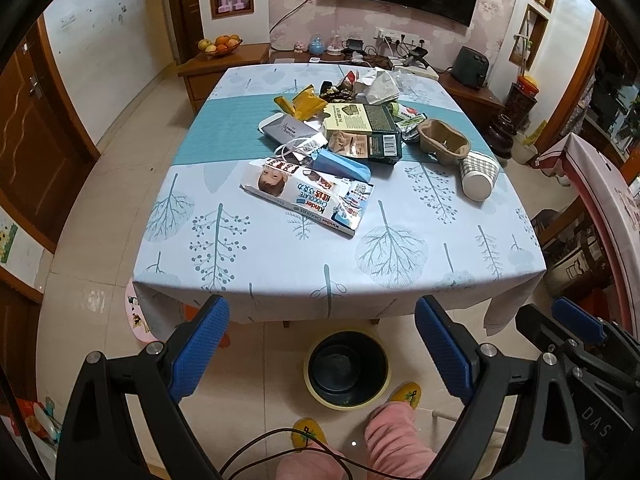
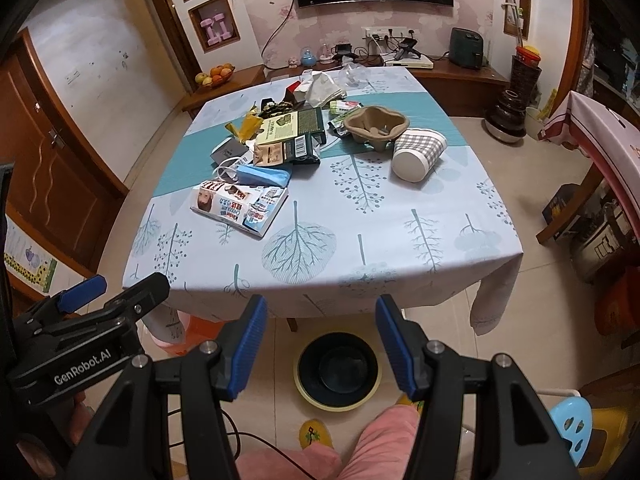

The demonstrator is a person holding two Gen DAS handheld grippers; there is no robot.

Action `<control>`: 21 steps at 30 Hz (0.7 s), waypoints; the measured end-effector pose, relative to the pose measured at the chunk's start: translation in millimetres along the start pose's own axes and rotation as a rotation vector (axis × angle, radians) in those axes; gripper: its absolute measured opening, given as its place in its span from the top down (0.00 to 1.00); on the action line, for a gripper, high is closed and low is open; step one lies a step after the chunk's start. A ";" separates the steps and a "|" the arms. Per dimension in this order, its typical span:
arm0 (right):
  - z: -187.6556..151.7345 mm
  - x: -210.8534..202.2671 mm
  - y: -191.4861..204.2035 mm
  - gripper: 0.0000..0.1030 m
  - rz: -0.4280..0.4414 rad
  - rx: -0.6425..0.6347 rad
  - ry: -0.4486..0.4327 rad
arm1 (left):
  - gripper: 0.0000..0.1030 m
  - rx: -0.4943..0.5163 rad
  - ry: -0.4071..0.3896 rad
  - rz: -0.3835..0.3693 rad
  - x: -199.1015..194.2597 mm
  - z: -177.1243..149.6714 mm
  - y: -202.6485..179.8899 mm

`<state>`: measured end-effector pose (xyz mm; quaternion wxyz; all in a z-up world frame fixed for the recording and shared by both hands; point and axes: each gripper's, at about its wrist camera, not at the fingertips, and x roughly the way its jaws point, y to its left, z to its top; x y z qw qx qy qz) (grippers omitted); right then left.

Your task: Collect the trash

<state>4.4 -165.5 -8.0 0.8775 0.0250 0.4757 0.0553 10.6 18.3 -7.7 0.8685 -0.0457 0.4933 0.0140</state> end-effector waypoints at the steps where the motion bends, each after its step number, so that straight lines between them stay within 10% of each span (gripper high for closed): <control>1: -0.2 -0.3 0.6 0.45 -0.002 0.004 -0.002 | 0.10 0.003 -0.001 -0.001 0.3 1.0 1.1; 21: 21.3 -6.7 -6.1 0.45 -0.054 0.018 -0.037 | 0.10 -0.010 -0.096 -0.089 -1.9 33.6 -8.4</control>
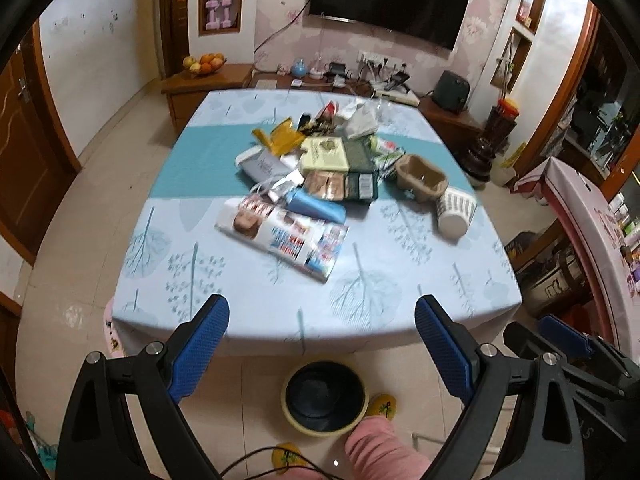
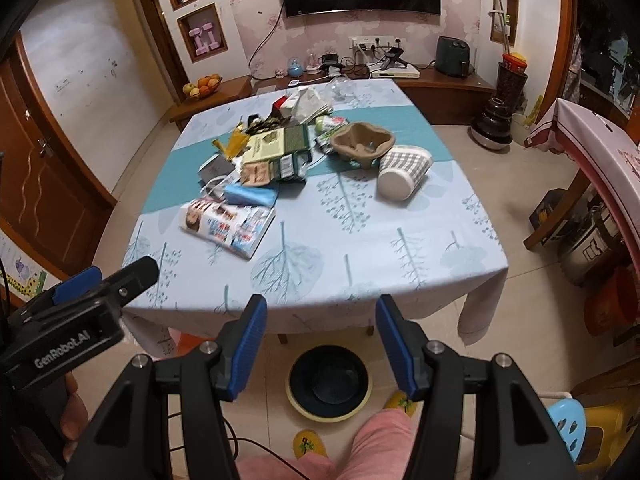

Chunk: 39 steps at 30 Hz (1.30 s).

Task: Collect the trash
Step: 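Grasp the plaid paper cup with the right gripper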

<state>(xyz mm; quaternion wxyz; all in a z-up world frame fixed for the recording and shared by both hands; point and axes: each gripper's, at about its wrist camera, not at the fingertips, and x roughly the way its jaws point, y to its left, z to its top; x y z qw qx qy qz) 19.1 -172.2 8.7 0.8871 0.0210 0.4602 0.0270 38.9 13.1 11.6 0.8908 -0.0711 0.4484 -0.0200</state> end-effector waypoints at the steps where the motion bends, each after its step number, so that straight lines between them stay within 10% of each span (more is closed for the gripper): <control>1: 4.6 1.5 -4.5 0.45 -0.003 0.006 -0.004 | 0.10 0.003 -0.005 0.006 1.8 3.4 -3.9; 7: 41.3 29.3 -44.8 0.45 0.015 0.058 0.012 | 0.10 0.005 0.051 0.112 40.9 38.8 -24.7; 19: 139.3 145.7 -133.4 0.45 0.127 0.144 0.168 | 0.10 -0.369 0.290 0.033 164.6 106.9 -21.8; 36: 171.1 270.3 -161.4 0.43 0.292 0.240 0.403 | 0.10 -0.561 0.376 0.086 238.4 115.5 -26.7; 39: 172.5 270.6 -154.5 0.55 0.317 0.203 0.400 | 0.10 -0.573 0.375 0.087 241.4 117.7 -26.0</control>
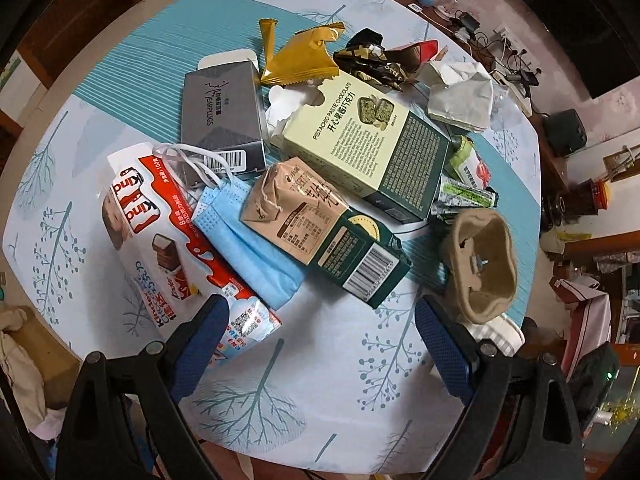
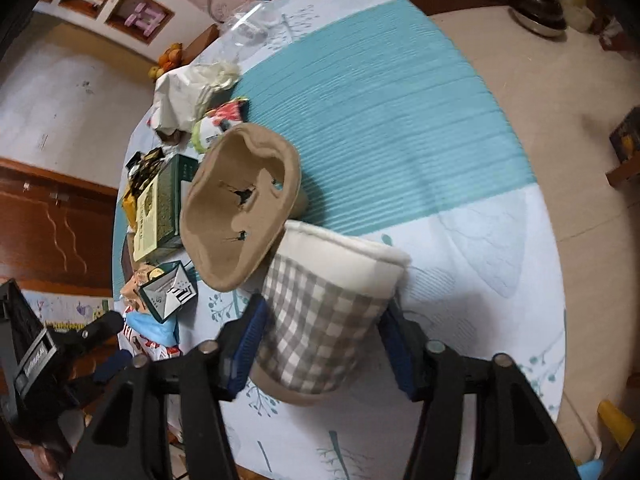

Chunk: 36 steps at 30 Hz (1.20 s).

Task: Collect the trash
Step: 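Grasp the plaid paper cup with the right gripper, then grasp the brown milk carton with the left gripper while the right gripper holds the cup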

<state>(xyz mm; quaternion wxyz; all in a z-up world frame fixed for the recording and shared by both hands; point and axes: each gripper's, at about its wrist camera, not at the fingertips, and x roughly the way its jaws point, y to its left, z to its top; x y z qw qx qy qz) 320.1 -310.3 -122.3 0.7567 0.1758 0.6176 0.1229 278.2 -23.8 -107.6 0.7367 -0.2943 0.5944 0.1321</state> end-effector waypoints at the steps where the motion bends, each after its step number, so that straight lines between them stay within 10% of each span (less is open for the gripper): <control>1: -0.7 -2.1 3.4 0.59 0.008 -0.026 0.005 | 0.10 -0.002 -0.001 -0.001 2.1 1.4 -1.7; 16: -1.6 -58.7 59.9 0.65 0.022 -0.295 -0.033 | 0.19 -0.151 0.071 -0.033 27.9 15.2 -1.0; 36: 16.5 -40.3 68.5 0.65 0.062 -0.309 -0.059 | 0.20 -0.486 0.096 -0.135 42.4 36.4 32.4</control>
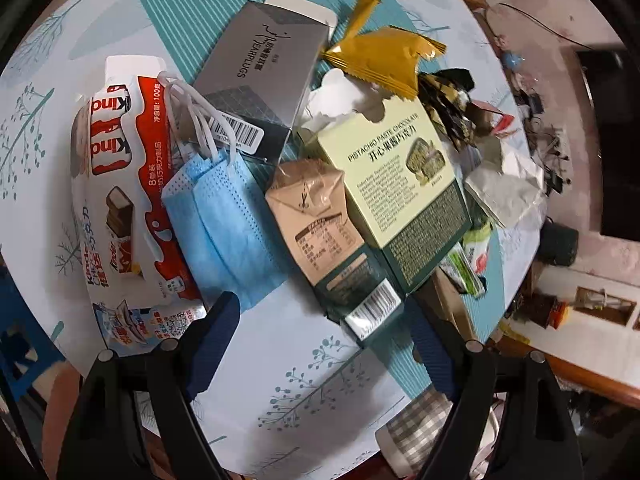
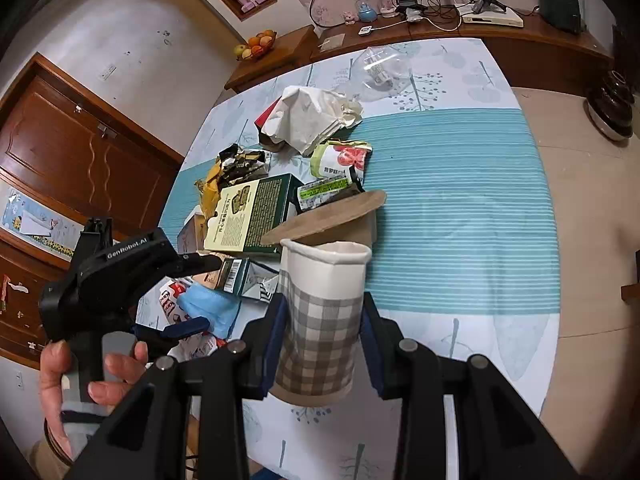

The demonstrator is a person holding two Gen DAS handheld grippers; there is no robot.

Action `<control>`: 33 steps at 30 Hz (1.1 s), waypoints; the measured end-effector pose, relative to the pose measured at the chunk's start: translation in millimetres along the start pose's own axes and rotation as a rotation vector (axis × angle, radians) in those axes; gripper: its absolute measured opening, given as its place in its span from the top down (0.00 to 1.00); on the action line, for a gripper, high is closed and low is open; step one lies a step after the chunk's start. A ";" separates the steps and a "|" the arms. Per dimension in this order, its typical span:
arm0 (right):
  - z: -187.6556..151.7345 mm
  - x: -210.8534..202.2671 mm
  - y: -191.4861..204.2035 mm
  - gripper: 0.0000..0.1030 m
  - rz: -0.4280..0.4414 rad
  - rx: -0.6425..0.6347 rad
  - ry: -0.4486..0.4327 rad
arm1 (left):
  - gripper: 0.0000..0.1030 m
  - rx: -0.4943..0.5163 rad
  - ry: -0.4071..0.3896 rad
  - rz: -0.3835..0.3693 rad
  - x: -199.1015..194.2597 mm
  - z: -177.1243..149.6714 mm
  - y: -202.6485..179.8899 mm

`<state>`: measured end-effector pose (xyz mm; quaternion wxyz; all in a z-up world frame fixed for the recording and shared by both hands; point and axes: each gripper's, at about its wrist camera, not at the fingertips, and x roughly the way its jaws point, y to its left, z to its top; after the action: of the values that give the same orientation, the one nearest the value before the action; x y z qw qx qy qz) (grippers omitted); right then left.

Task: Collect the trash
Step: 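Grasp the brown milk carton with the left gripper while the right gripper holds the cup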

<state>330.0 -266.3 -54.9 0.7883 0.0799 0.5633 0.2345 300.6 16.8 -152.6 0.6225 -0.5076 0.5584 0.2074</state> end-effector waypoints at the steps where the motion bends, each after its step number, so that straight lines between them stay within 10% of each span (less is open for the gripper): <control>1: 0.4 0.2 -0.2 0.65 -0.001 0.000 0.000 | 0.20 -0.008 0.001 0.021 3.0 2.4 -3.7; 16: 4.2 7.4 2.9 0.65 -0.005 -0.036 -0.009 | 0.19 0.023 0.018 0.206 46.7 15.1 -37.0; 21: 0.4 9.6 -0.8 0.65 -0.003 -0.024 0.010 | 0.56 0.128 0.014 0.183 39.1 4.0 -45.6; 33: -25.7 10.1 4.6 0.65 0.022 -0.004 0.042 | 0.66 0.368 0.045 0.220 6.9 -46.6 -32.5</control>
<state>307.5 -261.2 -70.8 0.7740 0.0795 0.5782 0.2457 306.8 -38.5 -139.3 0.6659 -0.3260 0.6524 0.1572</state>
